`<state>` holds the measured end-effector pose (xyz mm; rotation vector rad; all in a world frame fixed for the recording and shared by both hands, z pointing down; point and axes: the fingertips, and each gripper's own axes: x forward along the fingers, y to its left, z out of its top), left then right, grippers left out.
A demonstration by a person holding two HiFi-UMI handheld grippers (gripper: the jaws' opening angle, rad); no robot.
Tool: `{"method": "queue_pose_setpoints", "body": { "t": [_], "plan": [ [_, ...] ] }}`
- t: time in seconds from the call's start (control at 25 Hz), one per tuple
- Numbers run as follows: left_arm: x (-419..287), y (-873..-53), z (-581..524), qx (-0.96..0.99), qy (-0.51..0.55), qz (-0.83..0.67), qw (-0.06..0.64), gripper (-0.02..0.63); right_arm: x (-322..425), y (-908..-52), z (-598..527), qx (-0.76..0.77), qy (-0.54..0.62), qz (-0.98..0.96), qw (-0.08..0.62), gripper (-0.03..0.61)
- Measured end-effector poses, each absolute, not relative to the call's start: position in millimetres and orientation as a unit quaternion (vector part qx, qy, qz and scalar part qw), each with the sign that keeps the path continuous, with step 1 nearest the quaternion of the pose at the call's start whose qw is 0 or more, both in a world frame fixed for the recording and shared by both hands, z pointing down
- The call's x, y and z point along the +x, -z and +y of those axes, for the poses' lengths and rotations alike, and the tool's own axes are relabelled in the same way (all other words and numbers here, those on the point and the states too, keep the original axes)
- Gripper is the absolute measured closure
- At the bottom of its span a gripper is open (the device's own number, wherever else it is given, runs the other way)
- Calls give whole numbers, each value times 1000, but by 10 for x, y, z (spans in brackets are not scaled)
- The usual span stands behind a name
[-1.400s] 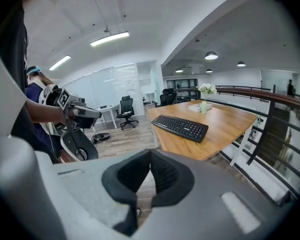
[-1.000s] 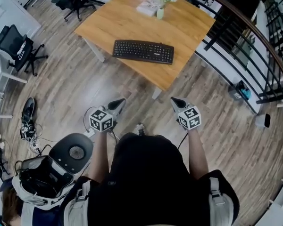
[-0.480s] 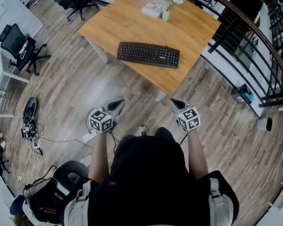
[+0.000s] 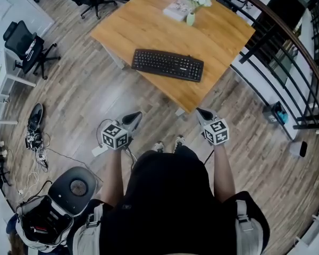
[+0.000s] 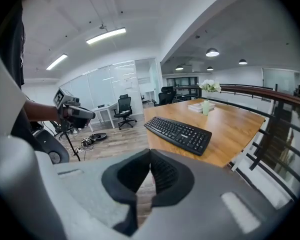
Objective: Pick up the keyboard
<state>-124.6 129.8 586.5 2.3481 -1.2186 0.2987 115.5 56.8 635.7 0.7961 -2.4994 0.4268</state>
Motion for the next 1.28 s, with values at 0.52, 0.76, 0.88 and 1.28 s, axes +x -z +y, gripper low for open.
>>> {"method": "queue_pose_setpoints", "body": {
  "t": [0.52,0.76,0.88,1.28],
  "plan": [
    [-898,-5825,924,845,-108,-470,230,603,1489,-6361,105,273,-151,-919,241,575],
    [-715,-5851,839,840,-107,-480,229,603,1621,-6376,-52,262,-147,-924,239,575],
    [-666,-5872,800,836,-107,-485,232,603,1652,-6396,-111,255,-146,-925,240,575],
    [-553,-5914,760,826,-107,-503,230,603,1731,-6466,-226,234,-142,-930,244,575]
  ]
}}
